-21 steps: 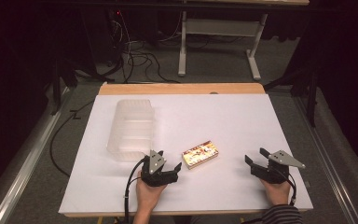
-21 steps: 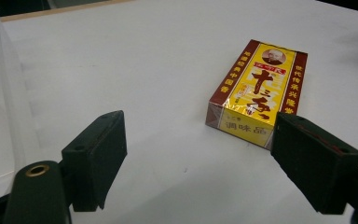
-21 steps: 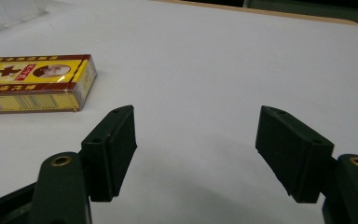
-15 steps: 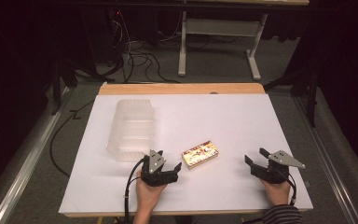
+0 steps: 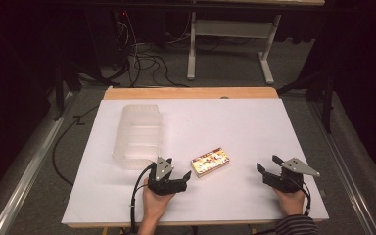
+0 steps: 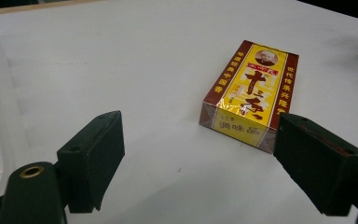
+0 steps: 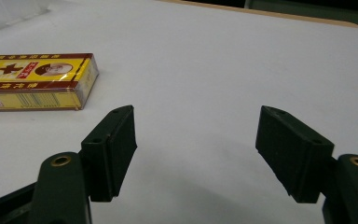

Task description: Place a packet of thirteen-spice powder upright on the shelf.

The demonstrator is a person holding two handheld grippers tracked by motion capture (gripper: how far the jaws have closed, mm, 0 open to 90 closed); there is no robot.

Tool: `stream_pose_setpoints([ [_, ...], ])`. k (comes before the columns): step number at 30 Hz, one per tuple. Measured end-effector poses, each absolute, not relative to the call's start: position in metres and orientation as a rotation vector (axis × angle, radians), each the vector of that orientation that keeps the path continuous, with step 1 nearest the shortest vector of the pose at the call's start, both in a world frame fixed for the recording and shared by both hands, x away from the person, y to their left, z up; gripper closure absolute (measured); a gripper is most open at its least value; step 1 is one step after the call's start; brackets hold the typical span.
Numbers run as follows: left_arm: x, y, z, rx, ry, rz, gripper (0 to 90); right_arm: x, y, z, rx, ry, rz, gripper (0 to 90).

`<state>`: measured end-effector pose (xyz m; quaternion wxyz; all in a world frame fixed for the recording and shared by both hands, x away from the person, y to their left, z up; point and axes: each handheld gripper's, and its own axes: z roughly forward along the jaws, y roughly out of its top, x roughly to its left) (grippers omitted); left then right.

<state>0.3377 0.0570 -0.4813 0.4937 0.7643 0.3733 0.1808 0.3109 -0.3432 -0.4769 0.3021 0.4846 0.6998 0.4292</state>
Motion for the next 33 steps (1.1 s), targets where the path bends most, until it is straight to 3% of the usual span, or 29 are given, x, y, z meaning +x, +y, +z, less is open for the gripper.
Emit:
stream_pose_setpoints([
  [15, 0.339, 0.05, -0.46, 1.901, 0.865, 0.408, 15.1, 0.31, -0.343, -0.477, 1.281, 1.857, 1.14, 29.4],
  [33, 0.355, 0.012, -0.44, 1.978, 0.76, 0.363, 16.9, 0.31, -0.343, -0.477, 1.28, 1.856, 1.143, 29.4],
])
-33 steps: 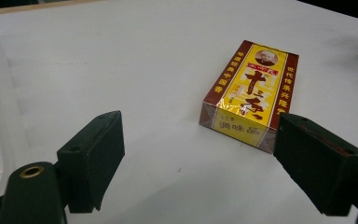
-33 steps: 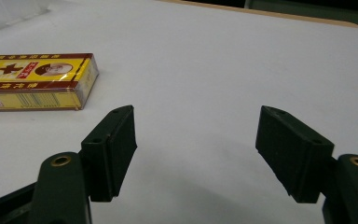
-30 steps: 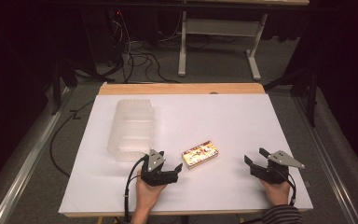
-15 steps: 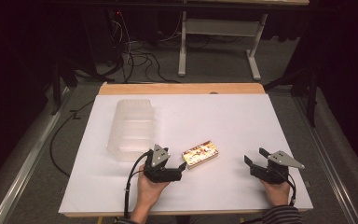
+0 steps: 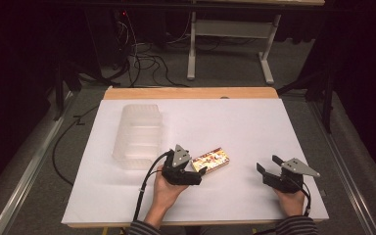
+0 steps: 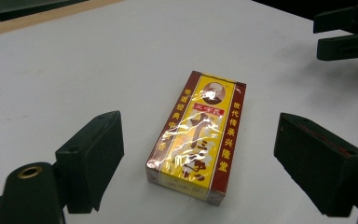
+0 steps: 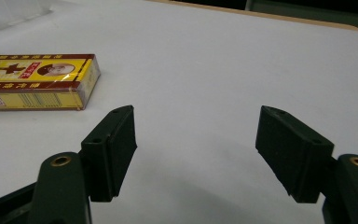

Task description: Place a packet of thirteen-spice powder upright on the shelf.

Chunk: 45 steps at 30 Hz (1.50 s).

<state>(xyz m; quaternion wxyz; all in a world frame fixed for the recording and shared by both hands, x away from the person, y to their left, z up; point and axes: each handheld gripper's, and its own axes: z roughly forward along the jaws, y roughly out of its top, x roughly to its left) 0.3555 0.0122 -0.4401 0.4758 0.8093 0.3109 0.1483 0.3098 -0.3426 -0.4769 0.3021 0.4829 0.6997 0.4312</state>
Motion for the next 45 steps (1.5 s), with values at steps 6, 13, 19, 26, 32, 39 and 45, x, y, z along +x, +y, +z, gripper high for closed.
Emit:
stream_pose_setpoints([
  [6, 0.364, -0.003, -0.438, 2.027, 0.729, 0.343, 17.8, 0.31, -0.343, -0.477, 1.281, 1.855, 1.142, 29.4],
  [13, 0.374, -0.018, -0.437, 2.076, 0.709, 0.341, 17.6, 0.31, -0.343, -0.477, 1.281, 1.857, 1.14, 29.4],
  [19, 0.384, -0.031, -0.439, 2.136, 0.703, 0.338, 17.4, 0.31, -0.343, -0.477, 1.278, 1.858, 1.137, 29.5],
  [26, 0.396, -0.047, -0.442, 2.215, 0.69, 0.348, 16.4, 0.311, -0.343, -0.477, 1.27, 1.861, 1.137, 29.6],
  [32, 0.403, -0.058, -0.446, 2.261, 0.68, 0.344, 16.3, 0.311, -0.343, -0.477, 1.269, 1.862, 1.136, 29.5],
  [39, 0.409, -0.07, -0.452, 2.304, 0.673, 0.336, 16.3, 0.311, -0.343, -0.477, 1.267, 1.863, 1.135, 29.5],
  [45, 0.412, -0.074, -0.458, 2.323, 0.679, 0.294, 17.0, 0.31, -0.342, -0.477, 1.269, 1.866, 1.141, 29.5],
])
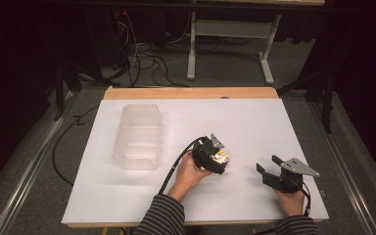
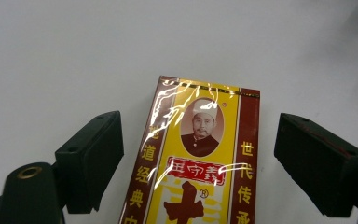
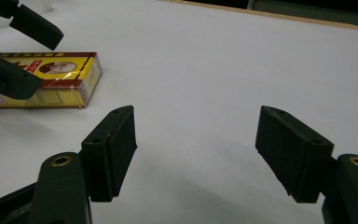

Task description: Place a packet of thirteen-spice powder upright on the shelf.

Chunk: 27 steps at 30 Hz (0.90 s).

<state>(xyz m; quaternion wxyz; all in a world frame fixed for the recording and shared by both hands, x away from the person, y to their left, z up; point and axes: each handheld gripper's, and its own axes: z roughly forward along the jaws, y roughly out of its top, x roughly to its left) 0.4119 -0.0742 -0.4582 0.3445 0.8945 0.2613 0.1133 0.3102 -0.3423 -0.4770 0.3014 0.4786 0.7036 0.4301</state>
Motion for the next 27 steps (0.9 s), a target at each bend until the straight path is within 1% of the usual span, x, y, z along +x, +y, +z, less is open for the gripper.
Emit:
stream_pose_setpoints([
  [4, 0.4126, -0.075, -0.4602, 2.333, 0.683, 0.32, 19.4, 0.3102, -0.3428, -0.477, 1.271, 1.866, 1.146, 29.5],
  [11, 0.4138, -0.0769, -0.4649, 2.353, 0.68, 0.311, 21.6, 0.3106, -0.3429, -0.477, 1.269, 1.87, 1.144, 29.6],
  [15, 0.4124, -0.0795, -0.4676, 2.37, 0.664, 0.319, 26.9, 0.3111, -0.3432, -0.4771, 1.267, 1.873, 1.147, 29.8],
  [21, 0.4099, -0.0793, -0.4671, 2.383, 0.628, 0.356, 30.0, 0.3113, -0.343, -0.4771, 1.271, 1.875, 1.145, 29.9],
  [27, 0.4099, -0.0771, -0.4647, 2.382, 0.629, 0.35, 31.9, 0.3114, -0.343, -0.4771, 1.272, 1.875, 1.144, 29.9],
])
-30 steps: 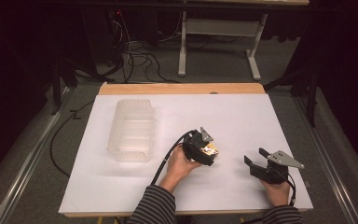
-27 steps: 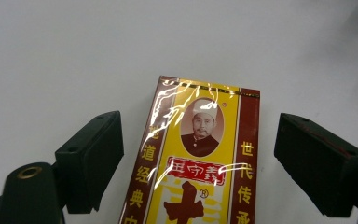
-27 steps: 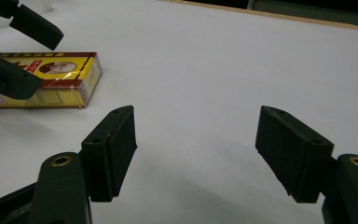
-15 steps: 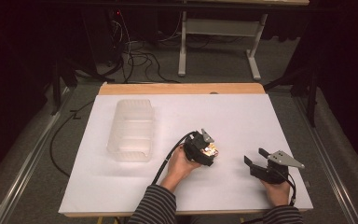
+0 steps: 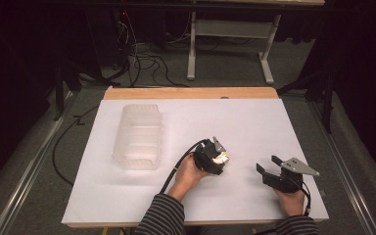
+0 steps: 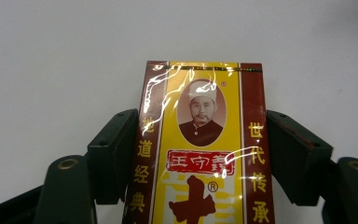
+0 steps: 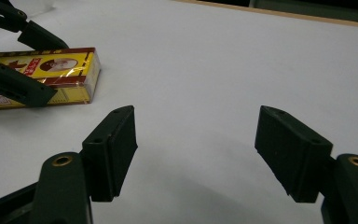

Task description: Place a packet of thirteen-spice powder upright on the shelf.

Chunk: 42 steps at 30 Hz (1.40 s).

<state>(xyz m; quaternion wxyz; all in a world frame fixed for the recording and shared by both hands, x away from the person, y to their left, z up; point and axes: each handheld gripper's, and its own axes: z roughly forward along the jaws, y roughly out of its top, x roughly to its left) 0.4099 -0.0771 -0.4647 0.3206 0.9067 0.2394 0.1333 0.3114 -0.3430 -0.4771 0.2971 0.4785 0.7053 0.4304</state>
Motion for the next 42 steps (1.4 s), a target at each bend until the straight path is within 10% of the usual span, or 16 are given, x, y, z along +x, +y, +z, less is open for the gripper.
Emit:
stream_pose_setpoints([
  [42, 0.392, -0.03, -0.414, 2.181, 0.72, 0.448, 33.0, 0.311, -0.342, -0.477, 1.28, 1.873, 1.14, 30.2],
])
